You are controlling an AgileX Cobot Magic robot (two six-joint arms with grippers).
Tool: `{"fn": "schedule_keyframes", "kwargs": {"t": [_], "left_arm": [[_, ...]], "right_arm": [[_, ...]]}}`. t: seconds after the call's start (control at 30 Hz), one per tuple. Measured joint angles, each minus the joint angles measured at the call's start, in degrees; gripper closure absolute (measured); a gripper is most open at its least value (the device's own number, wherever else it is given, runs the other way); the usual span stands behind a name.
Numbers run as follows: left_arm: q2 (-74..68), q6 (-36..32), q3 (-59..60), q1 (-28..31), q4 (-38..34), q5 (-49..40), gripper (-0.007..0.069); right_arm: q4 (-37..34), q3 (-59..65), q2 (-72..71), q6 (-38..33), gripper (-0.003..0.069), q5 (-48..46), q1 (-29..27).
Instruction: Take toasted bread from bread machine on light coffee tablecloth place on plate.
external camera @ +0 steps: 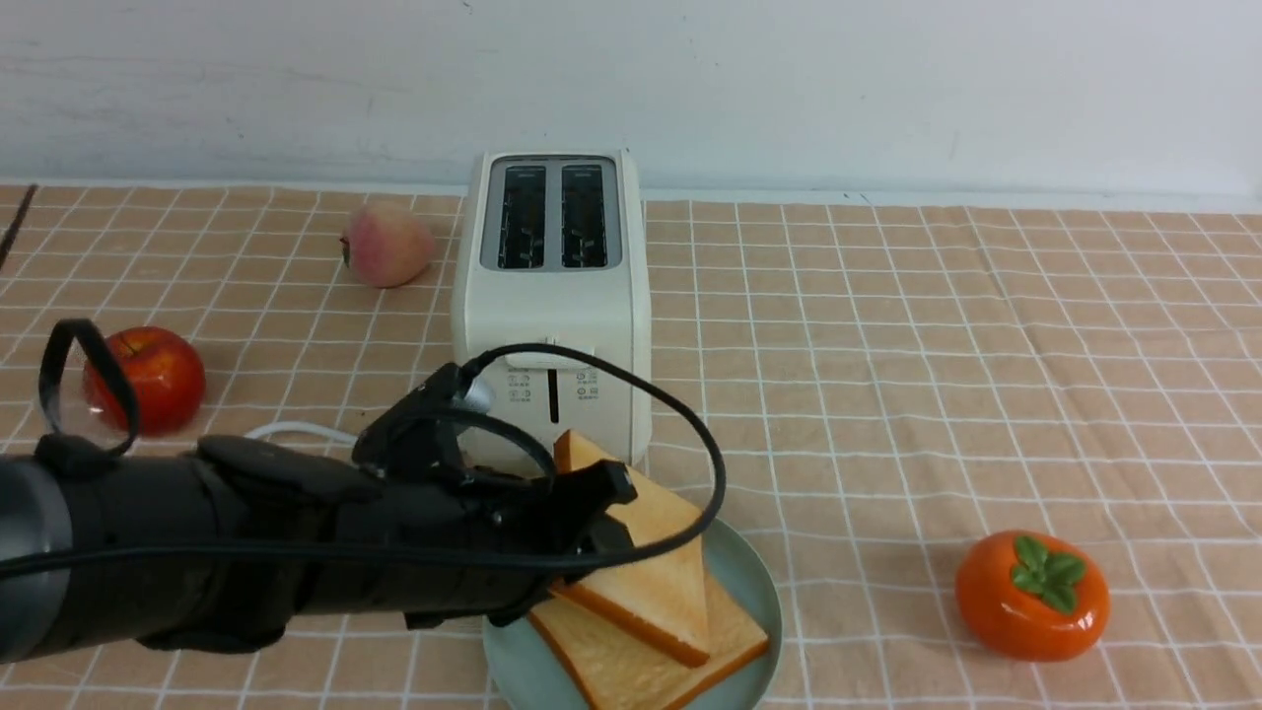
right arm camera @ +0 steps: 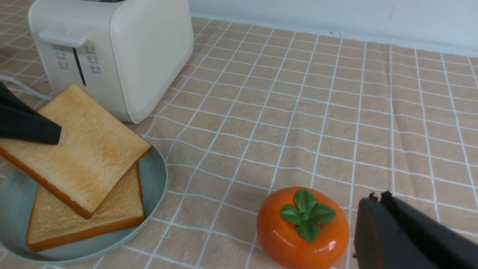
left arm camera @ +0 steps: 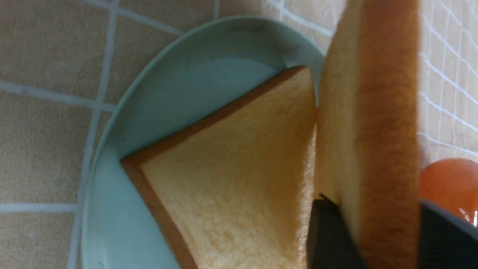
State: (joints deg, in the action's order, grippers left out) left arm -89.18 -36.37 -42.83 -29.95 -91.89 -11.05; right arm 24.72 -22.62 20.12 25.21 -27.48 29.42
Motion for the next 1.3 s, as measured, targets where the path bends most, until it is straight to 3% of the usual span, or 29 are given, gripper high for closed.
{"fn": "schedule_keyframes", "kwargs": {"t": [0.13, 0.2, 0.33, 0.4, 0.5, 0.63, 0.67, 0.73, 0.83, 1.0, 1.3], "left_arm": [[4.51, -0.75, 0.0, 0.0, 5.95, 0.11, 0.0099], [9.43, -2.46, 0.0, 0.0, 15.23, -1.55, -0.0002], [20.51, -3.14, -1.35, 0.0, 35.19, -19.04, -0.001], [25.55, -1.52, -3.22, 0.0, 43.18, -31.48, 0.0044], [32.01, 7.04, -6.03, -0.06, 54.85, -48.07, 0.0196], [38.83, 29.44, -6.7, -0.06, 77.76, -56.0, 0.0479], [40.53, 37.7, -6.7, -0.06, 85.55, -56.38, 0.0565], [44.24, 48.01, -6.7, 0.0, 93.41, -56.44, 0.0639], [51.52, 55.71, -6.51, 0.0, 93.38, -54.69, 0.0638], [62.2, 57.37, -4.41, 0.0, 90.81, -48.14, 0.0638], [69.04, 57.8, -4.04, 0.0, 90.58, -47.19, 0.0638]], "right_arm": [[0.0, 0.0, 0.0, 0.0, 0.0663, 0.22, 0.0], [0.0, 0.0, 0.0, 0.0, 0.066, 0.34, 0.0], [0.08, 0.0, 0.0, 0.0, 0.0658, 0.4, 0.0], [0.14, 0.0, 0.0, 0.0, 0.0657, 0.4, 0.0], [0.16, 0.0, 0.0, 0.0, 0.0656, 0.4, 0.0], [0.16, 0.0, 0.0, 0.0, 0.0656, 0.41, 0.0], [0.16, 0.0, 0.0, 0.0, 0.0656, 0.41, 0.0], [0.16, 0.0, 0.0, 0.0, 0.0656, 0.41, 0.0], [0.16, 0.0, 0.0, 0.0, 0.0655, 0.41, 0.0], [0.2, 0.0, 0.0, 0.0, 0.065, 0.41, 0.0], [0.2, 0.0, 0.0, 0.0, 0.0643, 0.41, 0.0]]}}
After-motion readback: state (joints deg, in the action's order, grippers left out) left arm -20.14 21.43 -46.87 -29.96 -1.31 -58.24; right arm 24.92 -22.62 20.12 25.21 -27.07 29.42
